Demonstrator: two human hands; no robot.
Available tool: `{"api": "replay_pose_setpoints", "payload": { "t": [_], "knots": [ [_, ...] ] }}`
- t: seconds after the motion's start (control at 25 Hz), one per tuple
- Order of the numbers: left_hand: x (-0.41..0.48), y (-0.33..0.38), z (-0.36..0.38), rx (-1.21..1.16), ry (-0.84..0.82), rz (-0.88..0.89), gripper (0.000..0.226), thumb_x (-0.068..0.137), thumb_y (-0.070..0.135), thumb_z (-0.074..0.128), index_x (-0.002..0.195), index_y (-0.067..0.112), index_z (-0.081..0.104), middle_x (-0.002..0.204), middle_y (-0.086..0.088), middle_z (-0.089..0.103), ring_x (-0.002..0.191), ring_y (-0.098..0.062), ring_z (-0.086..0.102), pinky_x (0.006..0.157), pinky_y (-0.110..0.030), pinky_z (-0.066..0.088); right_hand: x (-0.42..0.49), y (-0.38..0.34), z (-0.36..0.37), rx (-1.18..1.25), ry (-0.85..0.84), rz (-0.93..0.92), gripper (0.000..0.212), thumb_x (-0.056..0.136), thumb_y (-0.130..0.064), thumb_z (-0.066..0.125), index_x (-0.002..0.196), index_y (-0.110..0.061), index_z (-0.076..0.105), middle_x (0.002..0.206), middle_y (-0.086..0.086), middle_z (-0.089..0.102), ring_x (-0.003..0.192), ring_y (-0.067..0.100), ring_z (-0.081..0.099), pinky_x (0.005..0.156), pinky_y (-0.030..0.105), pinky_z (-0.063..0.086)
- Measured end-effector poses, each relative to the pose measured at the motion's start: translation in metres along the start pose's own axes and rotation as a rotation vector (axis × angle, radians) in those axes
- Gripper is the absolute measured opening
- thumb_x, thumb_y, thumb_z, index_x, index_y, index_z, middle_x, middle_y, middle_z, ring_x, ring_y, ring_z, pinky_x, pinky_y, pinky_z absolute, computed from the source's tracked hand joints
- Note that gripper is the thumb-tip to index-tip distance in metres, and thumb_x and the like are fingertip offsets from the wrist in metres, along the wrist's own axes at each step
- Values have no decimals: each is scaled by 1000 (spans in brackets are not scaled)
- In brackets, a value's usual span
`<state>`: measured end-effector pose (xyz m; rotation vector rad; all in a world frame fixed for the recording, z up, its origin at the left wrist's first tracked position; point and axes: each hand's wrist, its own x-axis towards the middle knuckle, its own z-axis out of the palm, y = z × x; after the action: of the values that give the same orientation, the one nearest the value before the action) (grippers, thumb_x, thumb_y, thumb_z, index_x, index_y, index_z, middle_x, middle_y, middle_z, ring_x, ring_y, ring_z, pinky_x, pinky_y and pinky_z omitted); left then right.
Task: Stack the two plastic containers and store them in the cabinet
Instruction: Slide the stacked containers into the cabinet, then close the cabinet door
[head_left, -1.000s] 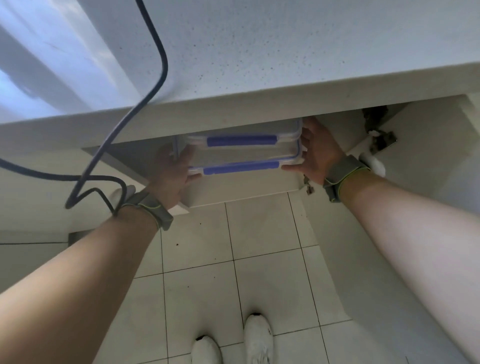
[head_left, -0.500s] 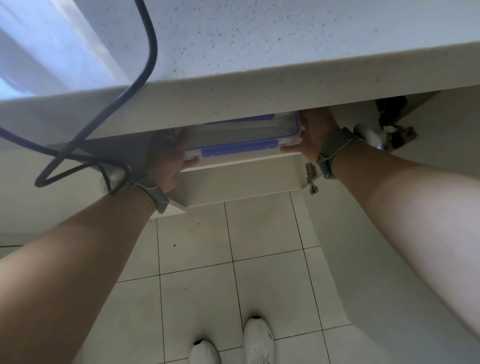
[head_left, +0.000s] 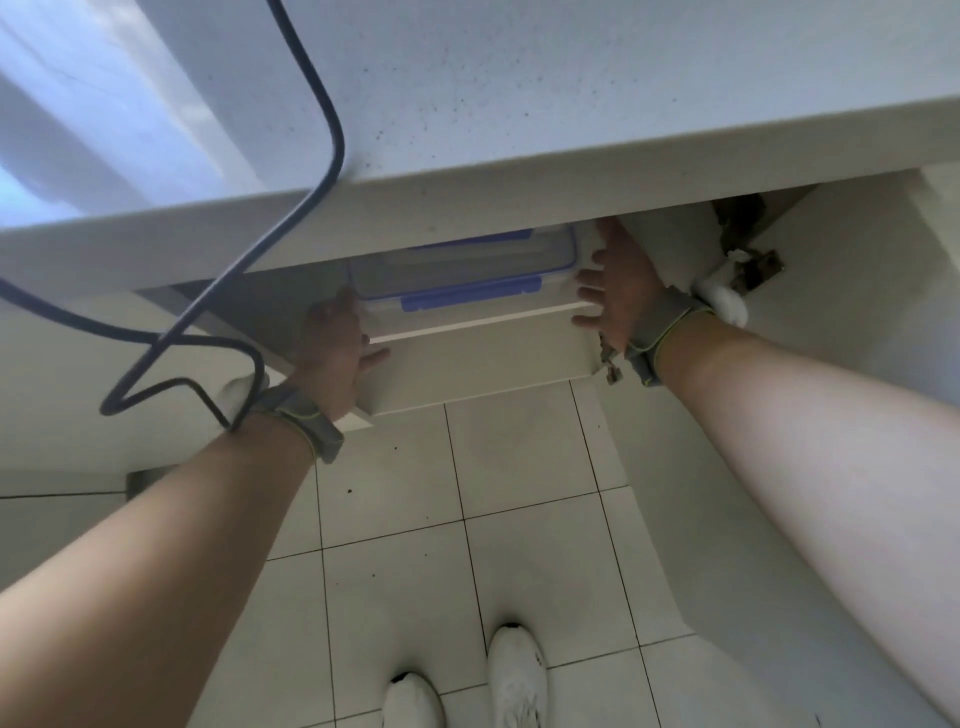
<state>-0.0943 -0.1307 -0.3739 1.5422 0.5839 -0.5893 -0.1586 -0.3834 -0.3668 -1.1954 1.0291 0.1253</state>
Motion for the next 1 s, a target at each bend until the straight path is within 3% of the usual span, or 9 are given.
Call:
{"api": "replay_pose_setpoints", "payload": {
  "t": [0.08, 0.16, 0.24, 0.32, 0.48, 0.6, 0.68, 0.8, 1.0],
  "knots": [
    [-16, -10, -8, -11, -41, -22, 26, 107, 23, 33, 129, 19, 46, 111, -7, 50, 101, -23, 49, 100, -49, 52, -21, 8, -2, -14, 11, 21, 81, 86, -71, 47, 147, -19, 40, 134, 8, 50, 127, 28, 46, 105, 50, 40],
    [-43, -18, -17, -41, -34, -24, 16, 105, 20, 38, 118, 17, 46, 101, -7, 46, 92, -23, 46, 96, -49, 53, -54, 16, -5, -30, 48, 18, 70, 86, -70, 49, 134, -19, 49, 128, 7, 55, 120, 26, 51, 97, 45, 45],
    [-67, -31, -26, -46, -26, -22, 13, 102, 18, 43, 115, 15, 46, 109, -10, 45, 94, -26, 48, 101, -52, 51, -81, 29, -6, -67, 94, 14, 55, 86, -67, 50, 119, -22, 53, 127, 8, 59, 115, 26, 55, 92, 44, 50],
    [-85, -50, -34, -29, -25, -48, 17, 103, 18, 43, 118, 12, 48, 118, -12, 47, 103, -31, 53, 98, -52, 52, -102, 46, -8, -155, 126, 15, 53, 87, -64, 49, 116, -21, 57, 121, 9, 59, 111, 28, 57, 90, 44, 52],
    [-147, -64, -43, 31, -93, -124, 35, 104, 24, 45, 135, 9, 44, 133, -16, 50, 121, -38, 55, 95, -50, 52, -178, 67, -19, -192, 141, -90, 56, 85, -56, 50, 102, -4, 62, 88, 5, 53, 84, 23, 50, 77, 34, 39],
    [-186, -71, -40, 60, -124, -192, 46, 105, 26, 44, 146, 7, 38, 137, -18, 51, 127, -40, 54, 98, -51, 52, -228, 77, -25, -275, 193, -112, 53, 92, -52, 52, 121, -9, 62, 108, 3, 67, 109, 27, 60, 88, 31, 43],
    [-213, -75, -35, 97, -158, -227, 48, 105, 27, 43, 148, 6, 36, 139, -19, 51, 125, -39, 55, 100, -52, 51, -263, 75, -32, -354, 241, -154, 54, 93, -49, 52, 131, -11, 56, 128, 8, 64, 119, 27, 57, 96, 33, 43],
    [-258, -81, -20, 124, -228, -272, 50, 105, 29, 42, 149, 6, 36, 136, -18, 52, 118, -36, 57, 98, -53, 52, -309, 62, -58, -481, 352, -287, 48, 96, -40, 52, 133, -10, 52, 134, 12, 58, 125, 28, 51, 103, 34, 39],
    [-323, -103, 7, 77, -322, -512, 61, 102, 44, 45, 150, 8, 36, 141, -19, 53, 118, -37, 58, 86, -53, 55, -352, 45, -135, -872, 593, -422, 46, 93, -34, 52, 134, -14, 50, 138, 8, 48, 128, 30, 40, 93, 39, 40]
  ]
}}
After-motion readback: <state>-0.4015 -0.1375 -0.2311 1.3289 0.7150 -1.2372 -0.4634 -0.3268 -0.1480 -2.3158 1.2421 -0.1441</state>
